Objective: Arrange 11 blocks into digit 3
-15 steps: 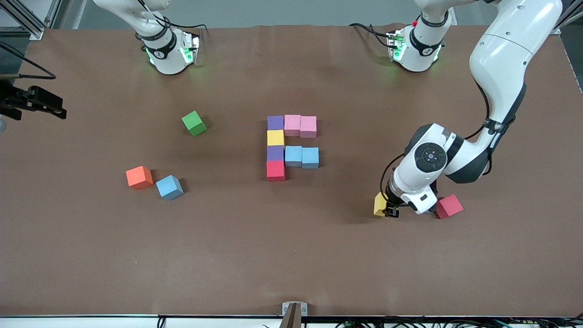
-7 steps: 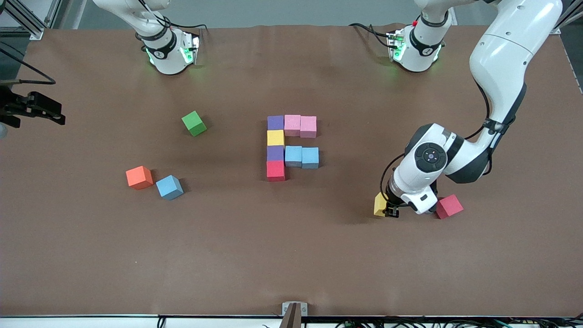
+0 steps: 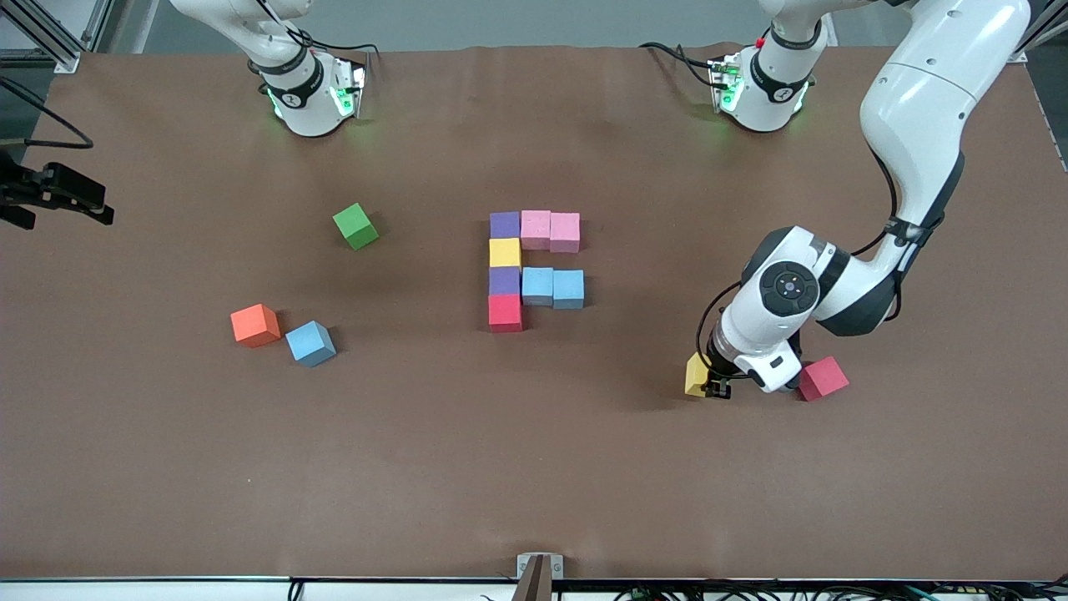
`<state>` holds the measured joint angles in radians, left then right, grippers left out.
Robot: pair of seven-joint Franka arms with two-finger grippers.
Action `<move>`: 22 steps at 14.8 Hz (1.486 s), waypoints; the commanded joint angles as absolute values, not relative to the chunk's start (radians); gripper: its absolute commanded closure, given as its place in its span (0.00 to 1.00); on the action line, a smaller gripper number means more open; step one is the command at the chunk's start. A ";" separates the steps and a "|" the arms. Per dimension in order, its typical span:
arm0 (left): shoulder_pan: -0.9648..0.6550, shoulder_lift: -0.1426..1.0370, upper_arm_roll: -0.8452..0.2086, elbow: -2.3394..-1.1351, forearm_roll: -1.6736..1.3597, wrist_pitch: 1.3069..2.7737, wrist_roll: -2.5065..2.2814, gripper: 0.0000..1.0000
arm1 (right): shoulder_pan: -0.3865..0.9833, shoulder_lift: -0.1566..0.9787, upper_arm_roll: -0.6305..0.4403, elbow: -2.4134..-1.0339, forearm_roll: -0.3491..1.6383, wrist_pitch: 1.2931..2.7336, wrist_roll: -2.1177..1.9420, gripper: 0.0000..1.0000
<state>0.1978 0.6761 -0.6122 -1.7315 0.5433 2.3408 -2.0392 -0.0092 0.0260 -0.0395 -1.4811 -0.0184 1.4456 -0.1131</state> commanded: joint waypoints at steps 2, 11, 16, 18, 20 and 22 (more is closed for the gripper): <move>0.193 0.683 -0.614 -1.713 0.528 2.326 -2.042 0.59 | -0.009 -0.037 -0.043 -1.563 -0.006 1.483 -0.144 0.00; 0.192 0.683 -0.614 -1.712 0.528 2.326 -2.042 0.59 | -0.011 -0.048 -0.046 -1.571 -0.005 1.503 -0.160 0.00; 0.192 0.683 -0.614 -1.712 0.528 2.326 -2.042 0.59 | -0.012 -0.109 -0.052 -1.643 -0.006 1.519 -0.161 0.00; 0.193 0.684 -0.614 -1.713 0.528 2.326 -2.042 0.59 | -0.012 -0.114 -0.057 -1.643 -0.006 1.511 -0.161 0.00; 0.193 0.680 -0.614 -1.712 0.526 2.324 -2.043 0.59 | -0.012 -0.114 -0.057 -1.641 -0.006 1.512 -0.161 0.00; 0.195 0.678 -0.614 -1.712 0.526 2.324 -2.042 0.59 | -0.012 -0.114 -0.055 -1.638 -0.017 1.516 -0.164 0.00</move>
